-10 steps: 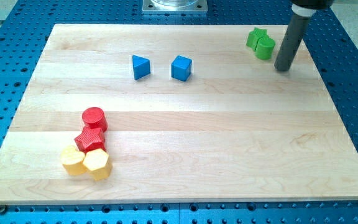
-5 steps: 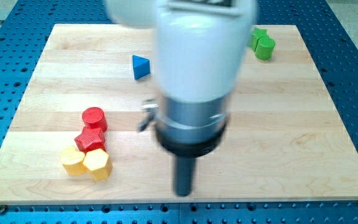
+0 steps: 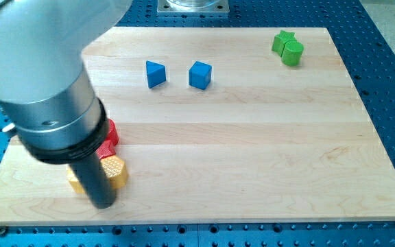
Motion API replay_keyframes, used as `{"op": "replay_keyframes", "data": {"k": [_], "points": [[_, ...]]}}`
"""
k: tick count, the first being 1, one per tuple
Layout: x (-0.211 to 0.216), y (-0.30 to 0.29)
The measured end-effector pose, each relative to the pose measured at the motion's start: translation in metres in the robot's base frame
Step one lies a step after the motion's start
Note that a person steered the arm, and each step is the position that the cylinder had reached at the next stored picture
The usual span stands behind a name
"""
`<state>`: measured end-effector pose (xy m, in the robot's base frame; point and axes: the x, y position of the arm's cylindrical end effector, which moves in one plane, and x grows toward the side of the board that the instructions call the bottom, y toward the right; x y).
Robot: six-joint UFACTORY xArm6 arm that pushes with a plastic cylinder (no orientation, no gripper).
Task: Drag the yellow hexagon into the green circle
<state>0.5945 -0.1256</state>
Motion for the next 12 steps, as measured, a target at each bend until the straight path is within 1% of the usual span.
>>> {"op": "replay_keyframes", "data": {"k": [1,2,3,4,5,6,7,8,9,10,11,12], "points": [[-0.025,0.000],[-0.030,-0.004],[-0.072,-0.004],[-0.082,0.040],[-0.064,0.040],[-0.063,0.112],[-0.063,0.169],[-0.067,0.164],[-0.032,0.152],[-0.068,0.133],[-0.112,0.174],[-0.116,0.204]]}}
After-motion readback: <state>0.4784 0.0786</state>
